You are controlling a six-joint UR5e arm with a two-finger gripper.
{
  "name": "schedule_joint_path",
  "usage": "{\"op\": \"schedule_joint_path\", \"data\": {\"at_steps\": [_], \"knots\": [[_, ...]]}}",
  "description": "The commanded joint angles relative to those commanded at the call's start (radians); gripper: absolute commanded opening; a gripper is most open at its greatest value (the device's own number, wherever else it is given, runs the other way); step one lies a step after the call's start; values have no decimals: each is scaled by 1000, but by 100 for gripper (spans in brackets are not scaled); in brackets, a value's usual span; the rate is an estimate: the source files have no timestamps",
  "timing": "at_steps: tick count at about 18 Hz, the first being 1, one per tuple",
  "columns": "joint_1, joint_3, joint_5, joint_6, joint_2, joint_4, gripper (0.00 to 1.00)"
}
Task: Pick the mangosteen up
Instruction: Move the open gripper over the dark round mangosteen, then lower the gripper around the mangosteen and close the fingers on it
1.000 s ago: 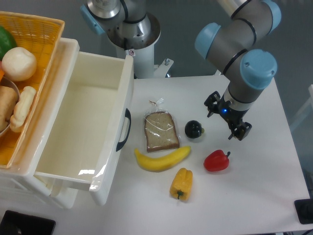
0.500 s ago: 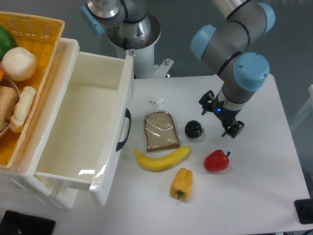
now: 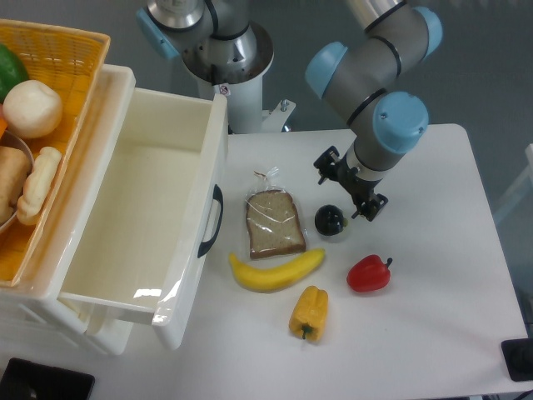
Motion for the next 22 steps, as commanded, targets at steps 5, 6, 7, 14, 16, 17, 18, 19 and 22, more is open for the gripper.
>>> {"op": "schedule_joint_path", "data": {"at_steps": [5, 6, 7, 14, 16, 17, 18, 19, 22], "knots": [[8, 5, 0, 5, -26, 51, 100], [8, 6, 0, 3, -29, 54, 100], [8, 11, 0, 2, -40, 60, 100], [-6, 9, 2, -3, -83, 120, 100], [-14, 8, 2, -6, -89, 121, 100], [-14, 9, 2, -11, -92, 129, 100], [-15, 8, 2, -18, -94, 136, 100], [-18, 5, 3, -34, -103, 141, 100], [-35, 6, 20, -48, -110, 146, 100]]}}
